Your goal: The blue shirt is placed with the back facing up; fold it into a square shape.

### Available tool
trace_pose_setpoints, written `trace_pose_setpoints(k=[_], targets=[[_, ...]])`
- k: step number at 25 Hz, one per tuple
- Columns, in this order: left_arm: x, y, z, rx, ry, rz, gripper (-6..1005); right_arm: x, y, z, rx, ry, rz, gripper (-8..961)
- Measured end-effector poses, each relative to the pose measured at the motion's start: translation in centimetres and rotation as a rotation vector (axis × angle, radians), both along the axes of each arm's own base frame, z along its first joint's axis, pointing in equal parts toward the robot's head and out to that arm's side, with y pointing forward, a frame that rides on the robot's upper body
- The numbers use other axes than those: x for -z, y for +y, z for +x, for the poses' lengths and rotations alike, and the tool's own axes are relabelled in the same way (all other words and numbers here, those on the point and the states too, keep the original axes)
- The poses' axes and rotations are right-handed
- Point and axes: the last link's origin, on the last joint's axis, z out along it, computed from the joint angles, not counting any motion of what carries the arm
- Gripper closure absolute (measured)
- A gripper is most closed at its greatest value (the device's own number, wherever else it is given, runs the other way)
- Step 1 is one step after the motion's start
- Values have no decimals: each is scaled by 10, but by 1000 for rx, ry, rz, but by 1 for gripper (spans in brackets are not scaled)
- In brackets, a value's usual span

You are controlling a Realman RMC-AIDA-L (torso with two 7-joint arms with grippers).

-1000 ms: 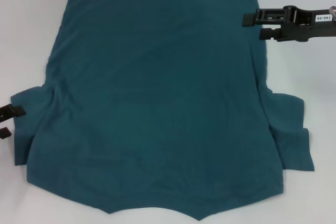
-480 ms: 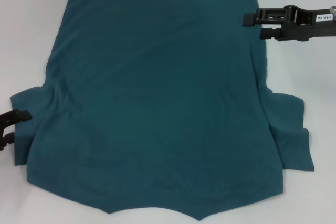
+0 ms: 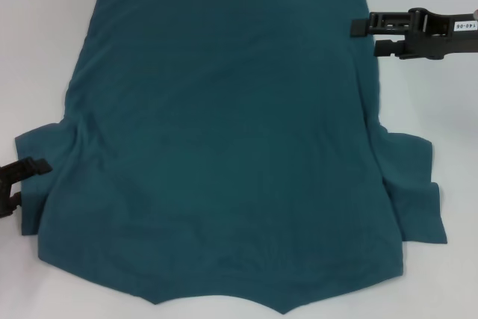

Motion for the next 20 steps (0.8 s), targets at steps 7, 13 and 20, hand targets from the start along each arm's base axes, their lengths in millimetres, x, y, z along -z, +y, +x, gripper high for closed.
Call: trace_pose_setpoints(k=[7,13,20], targets=[[0,2,2,9,4,-12,275,-1,-1,4,10,-1,6,30],[0,1,1,5,11,-20,501,-2,-1,5,12,-1,8,30],[1,1,0,1,25,-27,705,-3,-1,5,12,-1,9,31]])
